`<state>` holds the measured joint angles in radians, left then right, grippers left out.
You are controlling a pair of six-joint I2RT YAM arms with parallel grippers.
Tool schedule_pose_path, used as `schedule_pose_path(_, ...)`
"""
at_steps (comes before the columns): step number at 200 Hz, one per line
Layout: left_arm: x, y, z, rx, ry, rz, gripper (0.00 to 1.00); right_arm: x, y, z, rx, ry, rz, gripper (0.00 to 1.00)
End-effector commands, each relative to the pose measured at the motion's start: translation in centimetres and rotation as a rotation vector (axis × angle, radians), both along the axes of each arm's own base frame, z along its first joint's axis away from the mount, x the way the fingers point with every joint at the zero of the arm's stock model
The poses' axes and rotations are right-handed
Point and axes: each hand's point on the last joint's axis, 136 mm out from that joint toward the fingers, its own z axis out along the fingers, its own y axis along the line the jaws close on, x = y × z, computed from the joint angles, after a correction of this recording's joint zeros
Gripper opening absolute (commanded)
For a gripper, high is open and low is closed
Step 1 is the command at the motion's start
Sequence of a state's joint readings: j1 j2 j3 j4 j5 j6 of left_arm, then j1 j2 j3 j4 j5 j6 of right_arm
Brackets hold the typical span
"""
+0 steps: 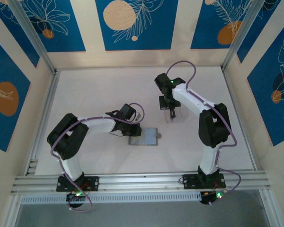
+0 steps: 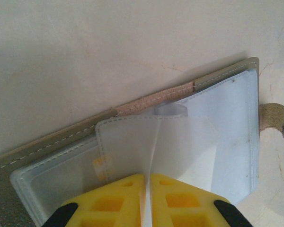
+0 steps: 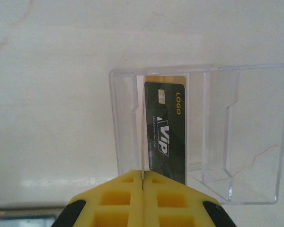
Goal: Put the credit cards into the card holder
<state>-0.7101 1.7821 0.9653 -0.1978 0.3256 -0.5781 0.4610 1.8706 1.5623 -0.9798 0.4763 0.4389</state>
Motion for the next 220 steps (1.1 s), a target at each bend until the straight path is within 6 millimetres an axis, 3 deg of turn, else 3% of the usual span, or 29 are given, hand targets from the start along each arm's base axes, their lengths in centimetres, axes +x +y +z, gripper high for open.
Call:
schedule_pose_path(1, -2.6, 1.9, -2.5, 0.099, 0.100, 0.001, 0.13, -0.5, 0.0, 1.5, 0.077, -0.009, -0.001, 0.00)
schedule_pose_path(29, -2.6, 1.4, -1.8, 0.069, 0.094, -0.011, 0.13, -1.1, 0.0, 3.6, 0.148, -0.050, 0.014, 0.00)
schedule_pose_path(56, -2.5, 1.0, -0.8, 0.044, 0.081, -0.024, 0.13, -2.4, 3.7, 5.9, 0.393, -0.088, 0.096, 0.00)
schedule_pose_path(99, -2.2, 1.2, 1.7, 0.034, 0.038, -0.024, 0.13, -4.3, 7.9, 6.3, 0.592, -0.099, 0.185, 0.00)
schedule_pose_path(167, -1.3, 3.5, 0.6, 0.189, 0.008, -0.005, 0.14, -6.8, 12.6, 4.1, 0.740, -0.051, 0.263, 0.00)
schedule_pose_path(220, -1.6, 5.2, -0.1, 0.271, 0.003, -0.002, 0.14, -7.7, 13.2, 0.2, 0.702, 0.005, 0.240, 0.00)
